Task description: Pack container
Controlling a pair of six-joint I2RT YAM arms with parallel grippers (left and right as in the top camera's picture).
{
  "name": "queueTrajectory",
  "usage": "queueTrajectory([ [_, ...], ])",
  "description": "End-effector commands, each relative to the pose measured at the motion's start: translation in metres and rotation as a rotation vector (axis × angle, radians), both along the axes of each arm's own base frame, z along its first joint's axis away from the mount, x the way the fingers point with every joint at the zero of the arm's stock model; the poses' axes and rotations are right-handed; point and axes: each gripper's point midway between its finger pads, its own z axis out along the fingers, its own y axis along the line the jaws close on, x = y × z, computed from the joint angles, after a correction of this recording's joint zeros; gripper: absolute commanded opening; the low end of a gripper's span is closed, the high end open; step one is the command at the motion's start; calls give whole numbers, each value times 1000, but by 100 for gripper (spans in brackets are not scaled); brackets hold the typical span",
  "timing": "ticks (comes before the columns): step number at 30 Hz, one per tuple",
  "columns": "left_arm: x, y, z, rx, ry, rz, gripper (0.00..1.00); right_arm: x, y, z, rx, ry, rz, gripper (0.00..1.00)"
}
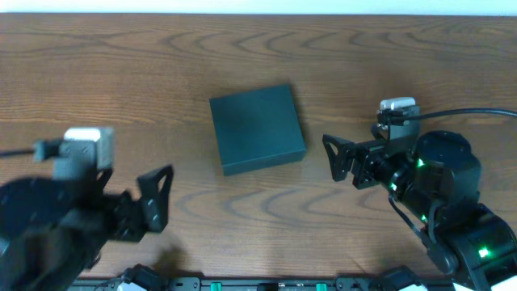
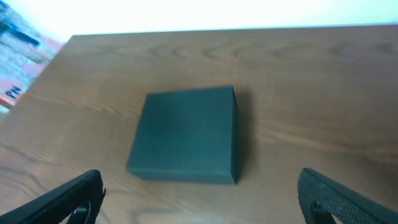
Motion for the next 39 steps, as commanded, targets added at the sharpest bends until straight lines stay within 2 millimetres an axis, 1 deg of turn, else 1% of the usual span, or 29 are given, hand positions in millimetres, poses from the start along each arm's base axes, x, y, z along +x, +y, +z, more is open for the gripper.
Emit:
queueTrajectory([
  [1,-11,13,0,-5,-6,48,95,-3,-5,-6,-27,23,-9,99],
  [6,-32,24,-9,9,17,49,95,-14,-9,-23,-58,97,-9,99],
  [10,-42,29,-21,40,74,49,95,-21,-12,-32,-77,145,-8,99],
  [13,-47,32,-26,56,95,50,95,-24,-13,-37,-85,166,-8,99],
  [16,-54,53,-25,126,54,106,96,-24,-13,-37,-86,167,-8,99],
  [18,-60,60,-22,100,24,159,95,-24,-13,-37,-86,167,-8,99],
  [20,-60,68,-19,83,-20,231,95,-24,-13,-37,-86,167,-8,99],
  [22,-57,77,-18,101,-79,290,95,-24,-13,-37,-86,167,-8,99],
  [24,-52,82,-22,137,-132,321,95,-24,-13,-37,-86,167,-8,99],
  [25,-48,84,-28,163,-161,330,95,-24,-13,-37,-86,167,-8,99],
  [27,-38,88,-47,209,-208,352,95,-24,-13,-37,-86,167,-8,99],
  [31,-15,93,-102,218,-250,400,95,-24,-13,-37,-86,167,-8,99],
  [33,-1,92,-137,219,-248,405,96,-24,-13,-37,-86,167,-8,99],
  [35,10,91,-167,219,-243,404,95,-24,-13,-37,-86,167,-8,99],
  [37,19,90,-194,204,-237,410,95,-24,-13,-37,-86,167,-8,99],
  [39,25,89,-216,180,-229,424,95,-24,-13,-37,-86,167,-8,99],
])
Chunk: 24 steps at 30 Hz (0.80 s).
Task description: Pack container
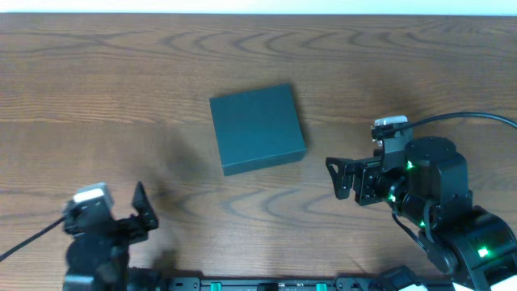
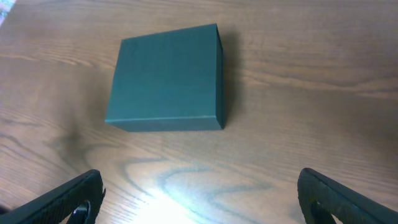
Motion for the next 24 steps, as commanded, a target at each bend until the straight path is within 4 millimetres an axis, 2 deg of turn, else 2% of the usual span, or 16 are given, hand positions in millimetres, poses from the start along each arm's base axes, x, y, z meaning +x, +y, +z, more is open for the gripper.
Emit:
queueTrajectory([
  [1,6,1,-33,-36,-1,28,95,0,-2,2,-9,-10,0,99],
  [8,21,0,-81,-70,-18,44,95,1,-2,2,-9,-10,0,99],
  [17,33,-2,-106,-96,-27,47,96,0,-2,2,-9,-10,0,99],
  [24,33,-2,-105,-96,-30,47,95,0,-2,2,-9,-10,0,99],
])
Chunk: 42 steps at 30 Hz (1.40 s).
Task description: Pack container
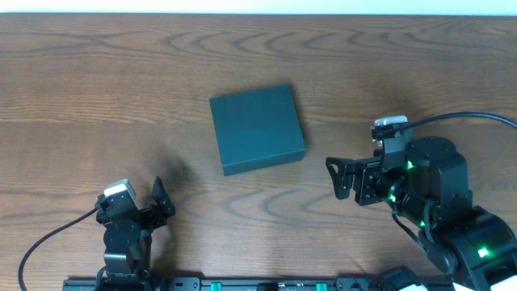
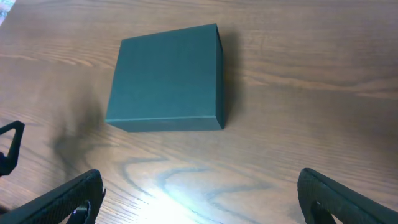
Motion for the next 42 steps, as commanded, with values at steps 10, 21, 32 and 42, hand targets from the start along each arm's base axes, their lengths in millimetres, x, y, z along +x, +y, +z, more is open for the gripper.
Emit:
queueTrajectory([
  [10,0,1,-7,-8,9,12,95,1,-2,2,-9,-10,0,99],
  [21,0,1,-7,-8,9,12,96,1,-2,2,-9,-10,0,99],
  [32,0,1,-7,-8,9,12,95,-33,-37,12,-57,-192,-59,99],
  [42,0,1,-7,-8,9,12,95,-16,-81,-68,-44,-416,-294,99],
])
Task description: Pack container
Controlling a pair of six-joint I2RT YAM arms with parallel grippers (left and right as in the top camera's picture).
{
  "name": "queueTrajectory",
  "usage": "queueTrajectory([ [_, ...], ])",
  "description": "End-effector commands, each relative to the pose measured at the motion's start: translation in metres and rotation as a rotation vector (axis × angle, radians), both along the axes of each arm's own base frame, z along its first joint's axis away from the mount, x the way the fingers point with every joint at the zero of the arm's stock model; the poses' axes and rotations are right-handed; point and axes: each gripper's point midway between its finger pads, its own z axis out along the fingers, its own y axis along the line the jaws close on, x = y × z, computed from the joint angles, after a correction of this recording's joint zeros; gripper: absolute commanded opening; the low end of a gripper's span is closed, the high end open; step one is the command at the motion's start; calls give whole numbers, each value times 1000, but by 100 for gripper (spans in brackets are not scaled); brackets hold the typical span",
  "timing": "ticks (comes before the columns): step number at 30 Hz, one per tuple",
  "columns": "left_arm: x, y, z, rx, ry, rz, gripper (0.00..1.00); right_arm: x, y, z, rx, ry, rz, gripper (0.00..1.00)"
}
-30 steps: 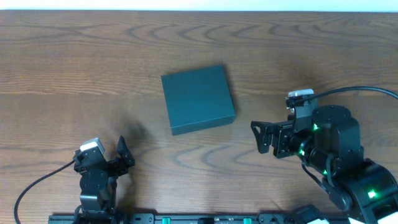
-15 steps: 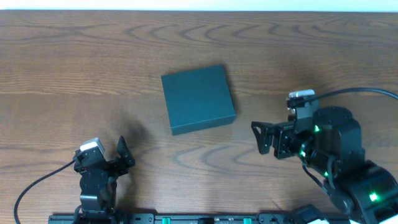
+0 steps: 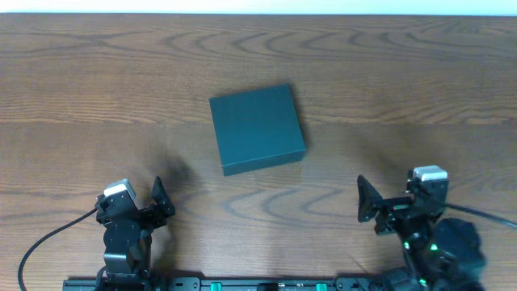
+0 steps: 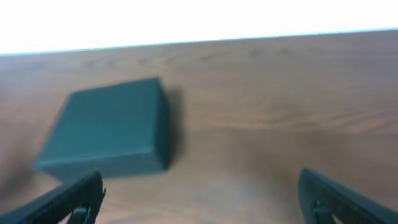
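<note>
A dark teal square box (image 3: 257,128) lies shut in the middle of the wooden table (image 3: 388,73). In the right wrist view the box (image 4: 106,127) sits ahead and to the left. My right gripper (image 4: 199,190) is open, with nothing between its widely spread fingers (image 4: 74,199). It is low at the table's near right edge (image 3: 365,200), well short of the box. My left gripper (image 3: 159,204) is folded back at the near left edge, also far from the box. Only one dark finger of it shows from above.
Both arm bases and a black rail (image 3: 258,284) run along the near edge. A black cable (image 3: 48,238) curves out from the left arm. The bright area beyond the table's far edge (image 4: 199,18) is washed out.
My right arm was raised just right of the box, looking down on it. Now it is folded low at the near right edge, still open. The left arm and the box have not moved.
First both arms were out over the table, grippers open, the right one beside the shut box. The left arm was then nearer the front edge, and later folded there. The right arm kept its place until now, when it too is at the front edge. The box never moved.
</note>
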Motion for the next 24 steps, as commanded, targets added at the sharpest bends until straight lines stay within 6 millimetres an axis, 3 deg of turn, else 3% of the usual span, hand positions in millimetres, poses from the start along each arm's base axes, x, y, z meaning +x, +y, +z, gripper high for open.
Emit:
queueTrajectory([
  [1,0,1,-8,-8,12,12,95,6,-14,-33,18,-20,-76,99],
  [13,0,1,-8,-7,12,12,96,7,-1,-113,44,40,-3,99],
  [24,0,1,-8,-8,12,12,95,6,1,-114,13,33,26,99],
])
